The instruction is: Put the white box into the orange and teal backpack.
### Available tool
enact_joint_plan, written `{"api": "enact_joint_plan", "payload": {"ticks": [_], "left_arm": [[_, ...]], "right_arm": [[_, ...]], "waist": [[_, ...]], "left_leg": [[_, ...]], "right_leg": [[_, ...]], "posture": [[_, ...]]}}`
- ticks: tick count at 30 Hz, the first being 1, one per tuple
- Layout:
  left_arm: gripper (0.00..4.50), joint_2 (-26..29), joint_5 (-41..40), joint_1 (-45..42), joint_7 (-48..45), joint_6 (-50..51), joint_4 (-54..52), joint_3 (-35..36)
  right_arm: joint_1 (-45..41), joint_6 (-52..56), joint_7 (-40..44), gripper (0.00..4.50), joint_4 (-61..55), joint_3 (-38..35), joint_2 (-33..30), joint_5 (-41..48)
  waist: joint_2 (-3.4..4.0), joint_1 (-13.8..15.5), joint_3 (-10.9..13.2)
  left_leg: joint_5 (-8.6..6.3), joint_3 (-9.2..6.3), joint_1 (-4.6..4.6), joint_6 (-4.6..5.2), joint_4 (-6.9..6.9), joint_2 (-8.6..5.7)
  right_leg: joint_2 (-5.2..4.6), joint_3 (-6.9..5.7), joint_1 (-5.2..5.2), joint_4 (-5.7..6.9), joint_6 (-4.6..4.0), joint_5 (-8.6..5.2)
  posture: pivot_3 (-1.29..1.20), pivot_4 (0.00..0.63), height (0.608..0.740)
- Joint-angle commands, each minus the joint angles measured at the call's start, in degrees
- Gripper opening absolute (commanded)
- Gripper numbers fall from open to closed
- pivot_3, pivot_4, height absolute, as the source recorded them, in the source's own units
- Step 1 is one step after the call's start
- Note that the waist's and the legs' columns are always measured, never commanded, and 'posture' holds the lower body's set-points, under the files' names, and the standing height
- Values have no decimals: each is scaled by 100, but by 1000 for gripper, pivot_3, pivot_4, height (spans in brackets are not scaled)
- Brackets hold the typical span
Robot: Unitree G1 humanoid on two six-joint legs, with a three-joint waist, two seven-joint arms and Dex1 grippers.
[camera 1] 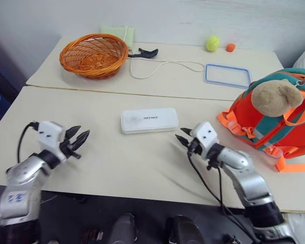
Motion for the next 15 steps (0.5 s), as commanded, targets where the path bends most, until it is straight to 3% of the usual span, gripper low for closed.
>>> {"api": "enact_joint_plan", "payload": {"ticks": [1,3,9,15], "left_arm": [[506,-156,348,-513,464,-39,335,-228],[47,-352,482,-897,733,-11,671,-360],[47,-652,776,-1678,915,131,1448,-838],[47,-877,956,-2189,1068,228,2027,-1066]], "right_arm": [[-261,-187,-554,106,494,-66,216,-369],[-426,-386,-897,0,875,-45,455,-552],[-879,-496,-1700,0,1709,-148,1023,-821],[-1091,-830,-1644,0,2196,-125,1221,-749]], "waist": [[0,0,0],[0,0,0],[-1,-90,0],[-1,-144,0]], "left_leg": [[0,0,-2,0,0,0],[2,1,-2,-3,-1,0],[13,6,-6,-9,-1,2],[21,6,-4,-14,-1,3]], "right_leg": [[0,0,-2,-1,0,0],[2,-1,-3,3,0,0],[10,0,-10,31,0,0],[11,2,-12,39,0,0]], "posture": [[0,150,740],[0,150,740],[0,150,740],[0,150,740]]}}
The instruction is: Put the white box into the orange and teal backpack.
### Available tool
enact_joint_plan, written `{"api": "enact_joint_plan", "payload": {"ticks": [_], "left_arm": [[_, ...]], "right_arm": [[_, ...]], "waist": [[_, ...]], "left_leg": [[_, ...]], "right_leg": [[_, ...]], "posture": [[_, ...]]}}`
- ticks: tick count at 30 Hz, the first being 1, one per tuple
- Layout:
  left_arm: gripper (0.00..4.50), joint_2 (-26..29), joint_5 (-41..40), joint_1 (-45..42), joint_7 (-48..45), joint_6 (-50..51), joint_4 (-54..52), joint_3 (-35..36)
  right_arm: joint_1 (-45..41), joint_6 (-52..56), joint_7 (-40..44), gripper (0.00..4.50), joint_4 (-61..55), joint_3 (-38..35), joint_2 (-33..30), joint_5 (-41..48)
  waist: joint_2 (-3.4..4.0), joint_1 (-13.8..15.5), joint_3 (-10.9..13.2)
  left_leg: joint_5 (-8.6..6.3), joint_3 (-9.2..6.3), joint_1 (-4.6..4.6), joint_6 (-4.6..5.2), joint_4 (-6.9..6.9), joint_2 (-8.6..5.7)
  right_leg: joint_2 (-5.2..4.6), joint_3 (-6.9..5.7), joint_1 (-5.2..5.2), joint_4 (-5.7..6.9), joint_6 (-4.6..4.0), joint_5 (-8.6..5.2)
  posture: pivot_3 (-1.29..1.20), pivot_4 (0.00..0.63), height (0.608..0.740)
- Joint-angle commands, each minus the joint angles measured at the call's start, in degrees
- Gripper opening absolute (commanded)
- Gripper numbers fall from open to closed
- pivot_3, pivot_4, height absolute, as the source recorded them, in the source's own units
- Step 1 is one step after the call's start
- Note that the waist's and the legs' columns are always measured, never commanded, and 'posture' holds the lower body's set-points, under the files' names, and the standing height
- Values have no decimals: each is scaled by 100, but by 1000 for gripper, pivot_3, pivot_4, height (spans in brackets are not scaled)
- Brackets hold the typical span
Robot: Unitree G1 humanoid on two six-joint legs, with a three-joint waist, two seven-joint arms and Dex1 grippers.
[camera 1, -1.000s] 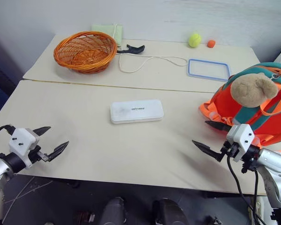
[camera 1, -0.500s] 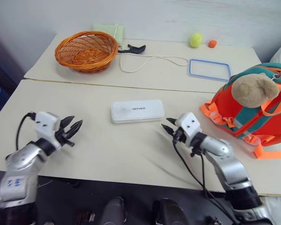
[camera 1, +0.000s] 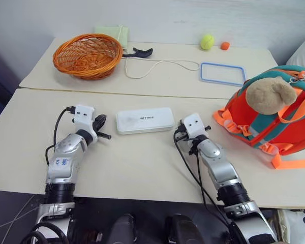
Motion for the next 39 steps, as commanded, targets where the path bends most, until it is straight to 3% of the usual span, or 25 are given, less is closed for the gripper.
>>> {"api": "enact_joint_plan", "payload": {"ticks": [1,11,22,26,32,39], "left_arm": [[47,-78,101,-263,54,29,186,-93],[47,85,86,-285,-420,254,272,-230],[47,359,-263,555,-1126,552,-911,-210],[47,634,-302,1067,-1501,691,-1433,-339],[47,740,-197,1342,-1017,751,-1654,151],[47,342,-20,607,-430,525,-937,89]], "right_arm": [[-123,-314,102,0,184,-46,97,85],[-14,-440,1322,0,-132,-19,-99,551],[906,749,2305,0,-2022,223,-662,838],[1209,1162,2788,0,-2675,301,-1126,972],[1260,1556,2500,0,-2868,-95,-1293,1005],[388,1008,1280,0,-1548,-169,-788,351]], "waist": [[0,-1,0],[0,7,0],[0,16,0],[0,18,0],[0,14,0],[-1,23,0]], "left_leg": [[1,0,1,0,0,0],[2,1,-1,-2,-1,1],[1,-2,-1,-1,-6,2],[-1,-2,-1,0,-11,2],[-5,-3,1,3,-14,3],[-5,-3,-2,2,-10,2]], "right_leg": [[0,1,0,2,0,0],[0,2,-4,3,0,0],[-1,5,-3,-2,0,0],[-2,5,-2,-10,0,0],[-3,5,3,-43,0,0],[-3,1,-3,-38,0,0]], "posture": [[0,150,740],[0,150,740],[0,150,740],[0,150,740],[0,150,740],[0,150,740]]}}
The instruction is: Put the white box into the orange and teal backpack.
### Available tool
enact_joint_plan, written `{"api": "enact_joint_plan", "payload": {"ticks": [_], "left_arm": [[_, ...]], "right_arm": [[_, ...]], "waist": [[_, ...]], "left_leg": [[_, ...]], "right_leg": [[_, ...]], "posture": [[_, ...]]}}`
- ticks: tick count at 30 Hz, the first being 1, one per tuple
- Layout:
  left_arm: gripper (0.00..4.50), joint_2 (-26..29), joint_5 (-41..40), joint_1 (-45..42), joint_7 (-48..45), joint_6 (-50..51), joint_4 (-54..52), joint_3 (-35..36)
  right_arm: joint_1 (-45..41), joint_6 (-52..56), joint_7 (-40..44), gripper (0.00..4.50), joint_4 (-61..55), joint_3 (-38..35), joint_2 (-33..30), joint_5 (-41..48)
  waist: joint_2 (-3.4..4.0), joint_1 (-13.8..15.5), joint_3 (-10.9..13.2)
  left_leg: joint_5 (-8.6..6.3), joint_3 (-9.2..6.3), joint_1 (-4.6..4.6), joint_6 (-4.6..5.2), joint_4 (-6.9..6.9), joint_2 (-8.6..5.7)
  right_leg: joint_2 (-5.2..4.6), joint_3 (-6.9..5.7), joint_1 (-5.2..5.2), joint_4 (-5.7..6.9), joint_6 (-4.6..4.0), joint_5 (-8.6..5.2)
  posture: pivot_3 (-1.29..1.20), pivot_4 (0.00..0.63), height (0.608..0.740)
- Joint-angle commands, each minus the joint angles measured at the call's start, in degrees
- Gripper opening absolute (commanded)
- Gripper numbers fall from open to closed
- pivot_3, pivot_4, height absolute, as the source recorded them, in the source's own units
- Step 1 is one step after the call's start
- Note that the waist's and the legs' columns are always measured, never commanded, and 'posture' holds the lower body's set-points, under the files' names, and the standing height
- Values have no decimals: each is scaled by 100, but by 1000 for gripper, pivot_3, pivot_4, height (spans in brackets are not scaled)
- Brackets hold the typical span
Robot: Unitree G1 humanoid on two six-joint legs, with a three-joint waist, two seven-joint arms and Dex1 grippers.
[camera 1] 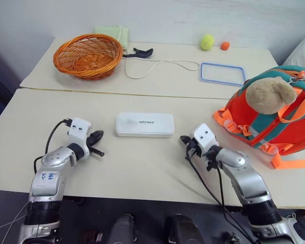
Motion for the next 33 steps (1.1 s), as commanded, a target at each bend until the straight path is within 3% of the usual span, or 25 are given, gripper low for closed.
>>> {"api": "enact_joint_plan", "payload": {"ticks": [1,9,18,26,33], "left_arm": [[47,-204,132,-461,179,-255,262,-164],[47,-599,248,-937,158,-365,748,-568],[47,-425,33,-752,-404,-85,248,-638],[47,-36,-378,43,-954,731,-1155,-671],[47,364,-536,759,-984,1270,-2054,-440]], "right_arm": [[-480,-511,-557,0,586,-6,272,-259],[-1197,-1045,-442,0,1511,121,629,-209],[-705,-173,178,0,355,247,637,157],[-108,723,570,0,-855,93,123,423],[757,1323,1050,0,-1945,-265,-746,834]], "waist": [[0,2,0],[0,-18,0],[0,-17,0],[0,2,0],[0,10,0]], "left_leg": [[0,0,1,0,0,0],[2,7,-16,2,1,-3],[6,4,-19,-2,3,0],[7,4,-70,0,13,-1],[9,1,-70,3,14,-1]], "right_leg": [[0,-1,0,2,0,0],[2,-2,-8,14,1,0],[4,0,-16,30,1,0],[2,4,-69,43,1,0],[0,5,-68,36,0,0]], "posture": [[0,150,740],[0,150,740],[0,150,740],[0,150,740],[0,150,740]]}}
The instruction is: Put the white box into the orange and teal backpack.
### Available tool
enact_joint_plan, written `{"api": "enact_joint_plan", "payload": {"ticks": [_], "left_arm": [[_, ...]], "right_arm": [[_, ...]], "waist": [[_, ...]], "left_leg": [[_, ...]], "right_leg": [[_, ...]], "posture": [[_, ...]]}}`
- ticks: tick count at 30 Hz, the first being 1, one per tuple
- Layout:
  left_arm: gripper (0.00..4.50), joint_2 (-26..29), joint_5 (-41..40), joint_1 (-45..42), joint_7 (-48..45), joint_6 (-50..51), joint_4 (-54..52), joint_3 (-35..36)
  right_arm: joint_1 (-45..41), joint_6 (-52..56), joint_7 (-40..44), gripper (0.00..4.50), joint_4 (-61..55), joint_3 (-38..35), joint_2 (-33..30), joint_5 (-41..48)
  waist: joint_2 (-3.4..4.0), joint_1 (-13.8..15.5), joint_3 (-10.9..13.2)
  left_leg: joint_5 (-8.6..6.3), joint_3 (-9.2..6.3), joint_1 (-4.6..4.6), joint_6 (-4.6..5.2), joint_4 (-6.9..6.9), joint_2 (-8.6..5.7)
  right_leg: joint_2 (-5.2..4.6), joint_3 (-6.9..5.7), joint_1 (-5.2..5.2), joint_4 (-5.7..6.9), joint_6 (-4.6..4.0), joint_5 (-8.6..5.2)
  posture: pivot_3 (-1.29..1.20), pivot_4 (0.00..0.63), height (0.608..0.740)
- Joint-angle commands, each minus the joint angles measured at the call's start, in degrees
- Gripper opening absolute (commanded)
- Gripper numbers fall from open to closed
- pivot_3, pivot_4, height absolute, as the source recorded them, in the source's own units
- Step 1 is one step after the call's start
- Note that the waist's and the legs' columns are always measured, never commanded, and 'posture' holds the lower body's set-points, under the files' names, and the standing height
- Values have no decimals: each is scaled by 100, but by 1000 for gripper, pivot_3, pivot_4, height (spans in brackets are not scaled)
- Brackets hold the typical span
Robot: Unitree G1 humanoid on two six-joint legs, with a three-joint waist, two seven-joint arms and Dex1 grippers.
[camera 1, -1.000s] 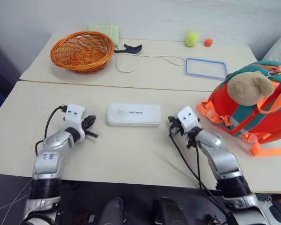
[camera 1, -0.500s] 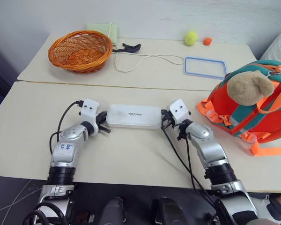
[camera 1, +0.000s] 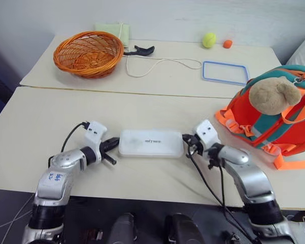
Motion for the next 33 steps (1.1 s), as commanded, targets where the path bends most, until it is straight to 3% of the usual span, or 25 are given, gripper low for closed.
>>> {"api": "enact_joint_plan", "payload": {"ticks": [1,5,8,9,11,13,16,20,27,33], "left_arm": [[47,318,-62,111,-114,30,-401,140],[47,792,-313,295,-377,238,-73,670],[646,947,-971,217,-698,901,346,1273],[966,1110,-1149,230,-917,1130,496,1353],[1599,1760,-1591,34,-1345,2660,1117,1185],[2209,2059,-2177,-238,-1790,3613,1526,1141],[3102,1928,-2508,-933,-1824,4257,2128,1222],[4392,1844,-2869,-1758,-1713,4892,3049,825],[4482,1435,-3544,-2434,-1030,4908,4028,429],[4482,773,-3739,-2951,-551,4908,4504,231]], "right_arm": [[153,58,321,0,-491,-154,-337,291],[276,-192,441,0,-231,-400,-751,326],[305,-355,583,0,-49,-536,-967,391],[313,-421,659,0,16,-563,-1043,414],[265,-608,860,0,204,-518,-1213,423],[202,-793,1018,0,324,-425,-1326,414],[115,-1002,1194,0,432,-291,-1411,386],[-22,-1170,1390,0,517,-57,-1451,340],[-171,-1158,1332,0,518,430,-1194,246],[-425,-1277,1330,0,783,623,-1072,119]], "waist": [[0,-2,0],[1,-26,0],[0,-3,0],[0,-4,0],[0,-7,0],[2,-20,-1],[11,-19,-2],[10,47,-2],[9,145,-3],[9,160,-3]], "left_leg": [[0,0,1,0,0,0],[2,2,12,-4,-11,1],[2,0,10,-4,-10,2],[2,0,8,-4,-8,2],[1,0,8,-2,-5,0],[1,0,13,-2,-4,0],[1,14,25,-2,-11,-2],[3,5,18,-3,1,-3],[0,1,8,4,22,-9],[-12,-6,2,22,80,-14]], "right_leg": [[-1,0,-1,-11,0,0],[1,5,-3,-7,-1,0],[1,3,-6,-5,-2,-1],[0,3,-6,-6,-2,-1],[0,3,-4,-5,-2,-1],[-1,5,-3,-1,-2,-1],[-1,19,-1,1,-2,-1],[0,13,-3,8,-2,-1],[-9,15,-3,26,-2,-1],[-15,11,10,34,-1,-1]], "posture": [[0,150,740],[0,150,740],[0,150,740],[0,150,740],[0,150,740],[0,150,740],[0,150,740],[0,150,740],[0,150,740],[0,150,740]]}}
